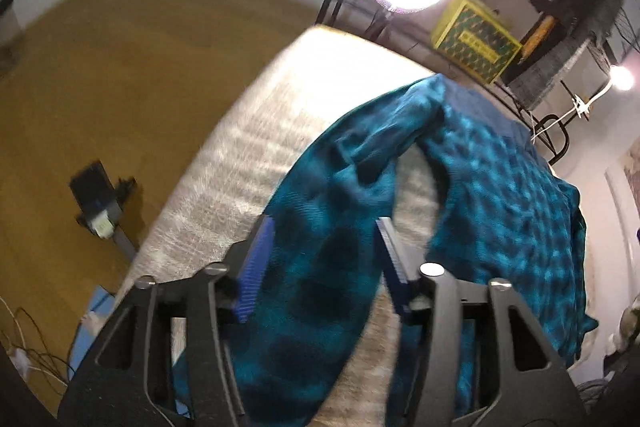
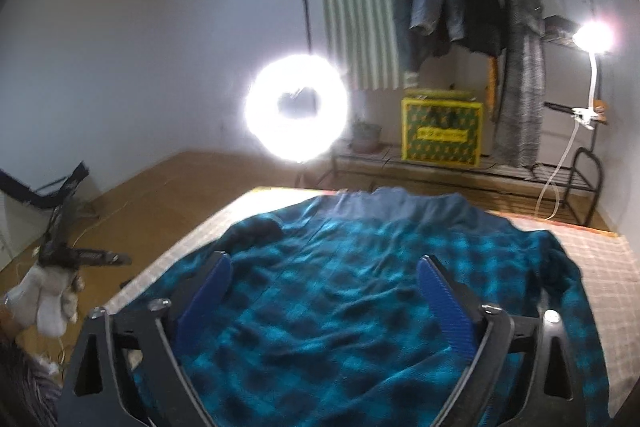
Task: Fold large clothes
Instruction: 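Grasp the plaid shirt's side edge nearest the left tool with the left tool, then lift the gripped side with the left tool and fold it over the shirt back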
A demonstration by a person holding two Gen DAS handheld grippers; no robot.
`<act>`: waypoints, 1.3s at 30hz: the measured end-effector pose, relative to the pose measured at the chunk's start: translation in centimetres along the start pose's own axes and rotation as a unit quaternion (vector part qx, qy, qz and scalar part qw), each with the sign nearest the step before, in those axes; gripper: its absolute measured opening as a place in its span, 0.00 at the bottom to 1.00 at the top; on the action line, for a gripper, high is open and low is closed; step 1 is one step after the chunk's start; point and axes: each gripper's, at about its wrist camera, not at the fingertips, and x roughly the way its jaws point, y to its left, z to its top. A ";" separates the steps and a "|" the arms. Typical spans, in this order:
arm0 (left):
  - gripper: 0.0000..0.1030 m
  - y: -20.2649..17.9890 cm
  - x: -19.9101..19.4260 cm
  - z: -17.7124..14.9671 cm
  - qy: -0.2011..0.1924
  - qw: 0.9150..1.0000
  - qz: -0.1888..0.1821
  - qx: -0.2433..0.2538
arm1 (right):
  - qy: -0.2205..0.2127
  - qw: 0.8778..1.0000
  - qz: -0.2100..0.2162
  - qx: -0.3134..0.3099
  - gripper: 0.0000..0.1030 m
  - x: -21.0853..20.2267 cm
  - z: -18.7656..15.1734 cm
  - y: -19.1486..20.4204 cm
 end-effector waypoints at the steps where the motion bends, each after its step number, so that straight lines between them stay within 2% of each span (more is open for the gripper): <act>1: 0.45 0.6 0.9 0.3 0.008 1.000 0.000 -0.008 | 0.006 1.000 0.005 0.000 0.87 0.5 -0.2 -0.1; 5: 0.45 2.5 3.8 1.0 0.034 0.999 -0.006 -0.034 | 0.037 0.999 0.024 0.015 0.77 2.2 -0.6 -1.0; 7: 0.45 3.6 4.9 1.3 0.047 0.997 -0.015 -0.051 | 0.048 0.998 0.032 0.028 0.75 2.6 -0.7 -1.6; 11: 0.45 4.4 6.9 1.8 0.064 0.996 -0.036 -0.059 | 0.063 0.997 0.035 0.043 0.75 3.2 -1.0 -2.2; 15: 0.45 4.8 8.5 2.1 0.078 0.994 -0.042 -0.063 | 0.073 0.995 0.041 0.053 0.75 3.7 -1.2 -2.2; 21: 0.45 4.5 10.7 2.1 0.102 0.993 -0.031 -0.049 | 0.077 0.995 0.040 0.050 0.75 4.3 -1.2 -2.0; 22: 0.45 4.4 10.7 2.1 0.098 0.994 -0.028 -0.042 | 0.076 0.995 0.040 0.050 0.75 4.2 -1.2 -1.9; 23: 0.38 4.1 10.8 2.2 0.095 0.995 -0.023 -0.034 | 0.076 0.995 0.040 0.050 0.75 4.2 -1.2 -1.9; 24: 0.14 3.9 10.9 2.4 0.092 0.995 -0.018 -0.028 | 0.076 0.995 0.040 0.050 0.75 4.2 -1.2 -1.9; 25: 0.02 3.9 11.1 2.5 0.095 0.995 -0.017 -0.027 | 0.076 0.995 0.040 0.049 0.75 4.2 -1.2 -1.9; 30: 0.00 3.2 11.0 3.0 0.082 0.996 -0.029 -0.023 | 0.080 0.995 0.035 0.042 0.75 4.0 -1.2 -1.7; 36: 0.00 0.9 6.4 4.5 0.024 0.995 -0.099 -0.024 | 0.095 0.994 0.037 0.047 0.67 4.1 -1.4 -2.1; 39: 0.00 -0.7 3.6 4.9 -0.003 0.991 -0.135 -0.019 | 0.107 0.992 0.045 0.052 0.59 4.3 -1.5 -2.2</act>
